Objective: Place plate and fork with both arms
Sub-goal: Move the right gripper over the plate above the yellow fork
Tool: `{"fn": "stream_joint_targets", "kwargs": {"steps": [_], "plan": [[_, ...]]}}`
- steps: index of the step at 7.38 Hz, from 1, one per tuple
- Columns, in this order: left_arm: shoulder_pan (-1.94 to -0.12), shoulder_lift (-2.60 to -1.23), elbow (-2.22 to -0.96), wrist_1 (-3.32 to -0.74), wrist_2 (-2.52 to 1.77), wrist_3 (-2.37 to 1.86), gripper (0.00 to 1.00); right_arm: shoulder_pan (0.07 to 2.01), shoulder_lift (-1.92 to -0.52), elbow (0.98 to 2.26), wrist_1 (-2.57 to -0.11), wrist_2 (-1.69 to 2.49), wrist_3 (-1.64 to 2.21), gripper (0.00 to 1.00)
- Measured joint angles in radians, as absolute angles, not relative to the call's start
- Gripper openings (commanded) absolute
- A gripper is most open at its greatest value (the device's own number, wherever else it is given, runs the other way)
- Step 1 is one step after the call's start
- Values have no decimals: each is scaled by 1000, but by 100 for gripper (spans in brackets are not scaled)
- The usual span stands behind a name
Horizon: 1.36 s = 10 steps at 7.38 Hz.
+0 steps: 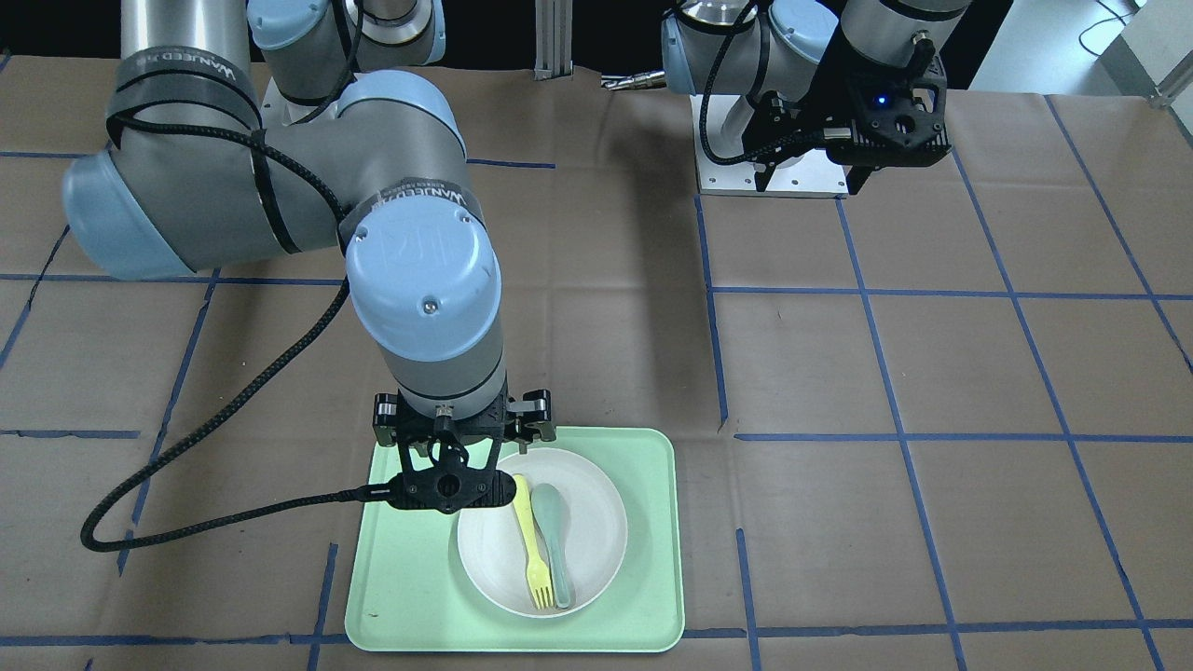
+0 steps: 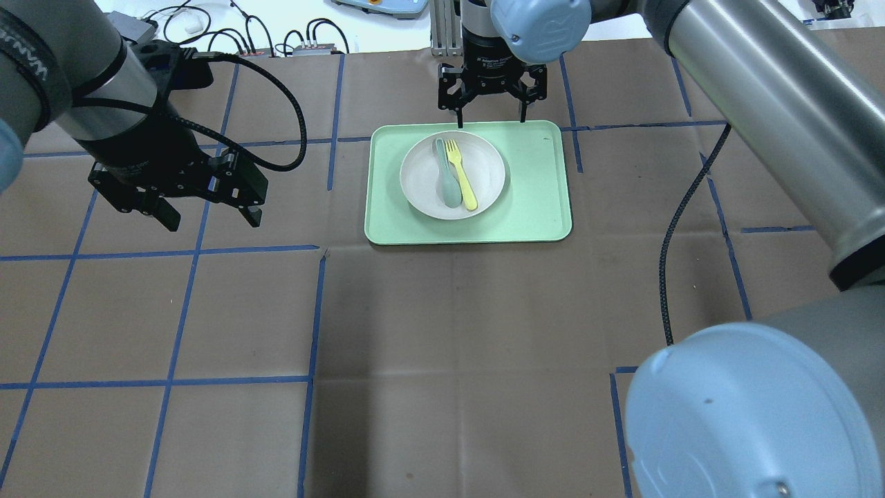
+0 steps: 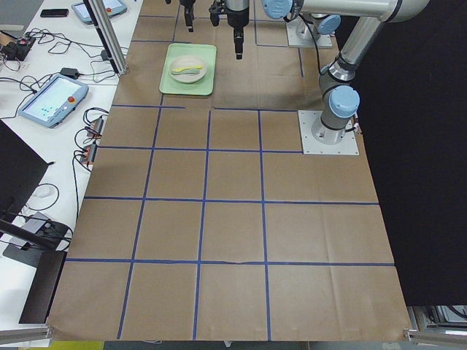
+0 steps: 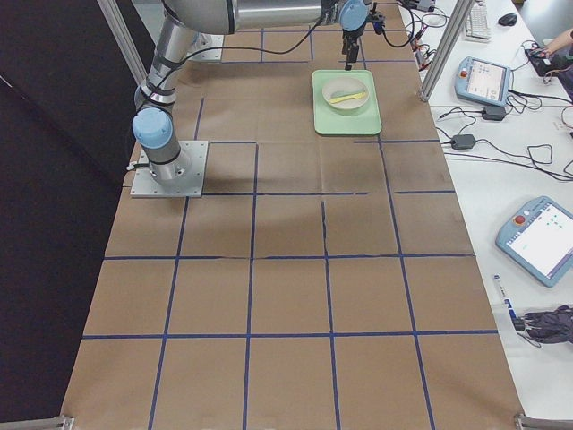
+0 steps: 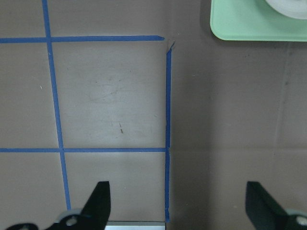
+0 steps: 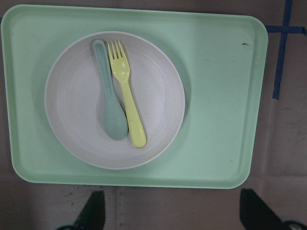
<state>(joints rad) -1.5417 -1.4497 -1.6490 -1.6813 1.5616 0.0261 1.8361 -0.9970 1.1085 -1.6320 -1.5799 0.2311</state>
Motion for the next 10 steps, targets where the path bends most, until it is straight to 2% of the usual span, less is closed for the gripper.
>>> {"fn": "stream_joint_targets", "kwargs": {"steps": [1,2,6,8,10], "plan": [[-1542,-1451,-1649,-1682,1562,26,100,1837,-966,1107,-1661,-1582,232,99],[-1542,-1454,-1649,-1682,1562,26,100,1839,-932,1107,-1701,-1583,235,93],[-1547,-1466,-1649,-1683,1562,27,100,1866,-825,1111,-1799,-1589,287,85],[-1551,-1472,-1649,-1682,1562,32,100,1868,-798,1119,-1807,-1589,287,77],[-1553,-1475,-1649,-1681,1561,52,100,1869,-777,1122,-1808,-1590,287,62]]}}
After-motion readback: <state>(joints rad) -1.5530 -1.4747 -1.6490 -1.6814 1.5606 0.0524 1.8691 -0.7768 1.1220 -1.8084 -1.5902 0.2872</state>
